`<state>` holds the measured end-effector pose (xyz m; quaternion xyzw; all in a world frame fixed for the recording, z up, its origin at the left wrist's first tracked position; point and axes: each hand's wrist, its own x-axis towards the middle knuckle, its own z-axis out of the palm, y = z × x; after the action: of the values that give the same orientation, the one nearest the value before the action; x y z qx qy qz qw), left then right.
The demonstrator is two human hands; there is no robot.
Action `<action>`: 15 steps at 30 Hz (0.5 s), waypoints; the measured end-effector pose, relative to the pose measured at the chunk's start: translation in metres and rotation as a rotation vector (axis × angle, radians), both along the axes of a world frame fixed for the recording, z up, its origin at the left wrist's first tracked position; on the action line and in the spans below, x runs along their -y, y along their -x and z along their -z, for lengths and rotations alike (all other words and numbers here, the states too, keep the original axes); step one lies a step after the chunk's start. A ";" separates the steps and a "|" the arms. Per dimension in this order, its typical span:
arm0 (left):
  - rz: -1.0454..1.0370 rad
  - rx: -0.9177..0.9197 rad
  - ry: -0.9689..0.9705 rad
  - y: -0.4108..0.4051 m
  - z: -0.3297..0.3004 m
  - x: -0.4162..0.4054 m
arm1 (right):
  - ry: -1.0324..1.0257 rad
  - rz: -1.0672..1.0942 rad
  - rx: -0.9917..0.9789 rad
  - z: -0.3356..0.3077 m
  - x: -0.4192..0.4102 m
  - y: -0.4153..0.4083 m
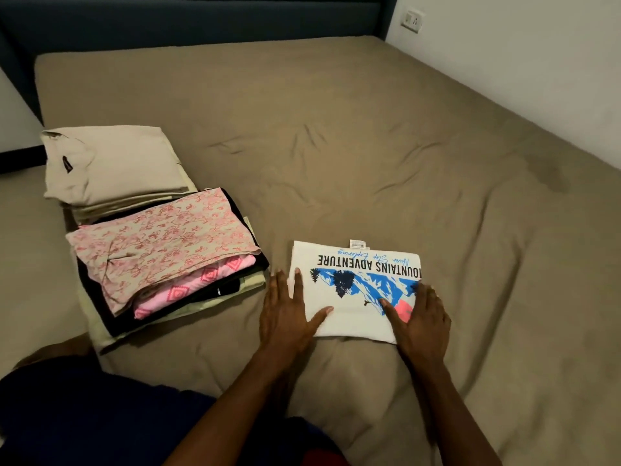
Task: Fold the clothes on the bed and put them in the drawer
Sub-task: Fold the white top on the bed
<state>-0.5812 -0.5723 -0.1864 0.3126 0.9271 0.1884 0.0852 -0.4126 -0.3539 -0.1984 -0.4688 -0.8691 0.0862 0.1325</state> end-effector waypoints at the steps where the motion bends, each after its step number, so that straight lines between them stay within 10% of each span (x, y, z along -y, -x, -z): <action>1: -0.088 -0.037 -0.004 -0.007 -0.004 -0.005 | -0.006 0.031 -0.054 -0.002 0.001 0.003; 15: -0.395 0.675 -0.361 0.049 -0.038 -0.032 | 0.986 0.253 -0.466 -0.062 -0.065 0.034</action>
<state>-0.6301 -0.5404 -0.1482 0.0598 0.8414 0.4520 0.2900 -0.4470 -0.2888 -0.1363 -0.5445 -0.6106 0.5671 0.0956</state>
